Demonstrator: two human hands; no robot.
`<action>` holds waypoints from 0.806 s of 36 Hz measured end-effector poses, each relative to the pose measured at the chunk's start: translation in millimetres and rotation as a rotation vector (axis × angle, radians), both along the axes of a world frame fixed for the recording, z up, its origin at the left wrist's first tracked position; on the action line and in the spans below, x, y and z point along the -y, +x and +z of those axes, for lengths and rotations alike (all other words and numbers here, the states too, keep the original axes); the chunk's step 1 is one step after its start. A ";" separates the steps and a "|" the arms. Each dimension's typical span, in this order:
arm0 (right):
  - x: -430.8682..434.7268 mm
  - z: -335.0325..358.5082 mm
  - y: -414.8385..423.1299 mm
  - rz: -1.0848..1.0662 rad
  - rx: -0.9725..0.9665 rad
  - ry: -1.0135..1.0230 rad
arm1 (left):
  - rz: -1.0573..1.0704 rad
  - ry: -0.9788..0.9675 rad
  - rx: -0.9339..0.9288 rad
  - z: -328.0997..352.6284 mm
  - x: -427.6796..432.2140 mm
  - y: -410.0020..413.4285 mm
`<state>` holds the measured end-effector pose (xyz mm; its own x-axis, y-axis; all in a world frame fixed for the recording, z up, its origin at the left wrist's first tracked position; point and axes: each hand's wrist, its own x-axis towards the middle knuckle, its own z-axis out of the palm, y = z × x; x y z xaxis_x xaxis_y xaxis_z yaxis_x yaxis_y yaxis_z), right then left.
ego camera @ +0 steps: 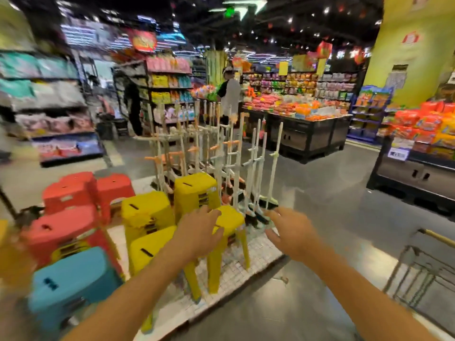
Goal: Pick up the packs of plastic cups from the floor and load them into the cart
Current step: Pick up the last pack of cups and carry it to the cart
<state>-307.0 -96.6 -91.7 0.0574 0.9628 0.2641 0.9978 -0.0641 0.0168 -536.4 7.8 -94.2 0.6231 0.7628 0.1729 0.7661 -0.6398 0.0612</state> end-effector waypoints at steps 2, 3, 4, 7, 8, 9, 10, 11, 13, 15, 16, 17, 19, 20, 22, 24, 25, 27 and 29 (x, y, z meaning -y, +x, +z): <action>-24.9 -1.2 -34.8 0.061 0.042 -0.025 | 0.060 0.027 0.001 -2.5 -6.7 -43.2; -35.5 -1.6 -51.8 0.104 0.045 -0.026 | 0.097 0.036 0.001 -3.8 -8.7 -64.7; -46.3 -2.6 -69.7 0.149 0.044 -0.027 | 0.140 0.034 0.004 -5.3 -9.9 -86.8; -75.9 -5.4 -124.0 0.264 0.069 -0.027 | 0.275 0.034 -0.003 -10.3 -12.0 -148.0; -85.3 -6.1 -142.3 0.302 0.082 -0.036 | 0.318 0.030 -0.003 -11.5 -11.5 -168.2; -94.2 -5.9 -160.9 0.346 0.096 -0.045 | 0.362 0.027 0.003 -11.7 -9.8 -188.2; -102.0 -5.6 -178.7 0.396 0.108 -0.047 | 0.405 0.032 0.008 -12.6 -7.4 -207.4; -109.3 -5.7 -196.4 0.445 0.116 -0.049 | 0.453 0.033 0.009 -13.6 -3.4 -226.3; -122.2 -6.8 -230.8 0.520 0.113 -0.059 | 0.560 0.020 0.016 -15.9 7.2 -260.5; -135.5 -11.2 -263.1 0.609 0.122 -0.066 | 0.678 0.014 0.021 -18.9 19.9 -291.1; -142.6 -14.7 -279.4 0.663 0.133 -0.068 | 0.736 0.016 0.024 -20.4 26.9 -305.7; -149.2 -17.8 -295.4 0.711 0.135 -0.069 | 0.794 0.013 0.025 -22.8 35.0 -319.8; -160.9 -24.3 -327.7 0.815 0.126 -0.076 | 0.907 0.008 0.018 -26.8 55.1 -345.9; -164.5 -28.1 -344.2 0.872 0.127 -0.077 | 0.964 0.000 0.005 -30.0 67.0 -357.8; -167.6 -34.2 -377.6 0.981 0.133 -0.080 | 1.072 -0.013 -0.018 -35.5 92.8 -377.5; -165.7 -40.5 -410.7 1.090 0.133 -0.083 | 1.176 -0.034 -0.023 -41.9 119.7 -393.8; -162.9 -43.0 -426.4 1.147 0.123 -0.085 | 1.224 -0.045 -0.017 -45.0 133.4 -400.6; -155.4 -51.3 -457.5 1.256 0.121 -0.087 | 1.314 -0.060 -0.014 -51.1 162.3 -413.0; -144.5 -59.4 -486.9 1.346 0.134 -0.088 | 1.397 -0.076 -0.001 -58.0 191.5 -422.7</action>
<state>-793.9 47.9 -151.1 -0.9555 0.2655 0.1285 0.2759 0.9585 0.0711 -959.1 -183.7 -152.2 -0.6498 0.7530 0.1040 0.7598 0.6474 0.0595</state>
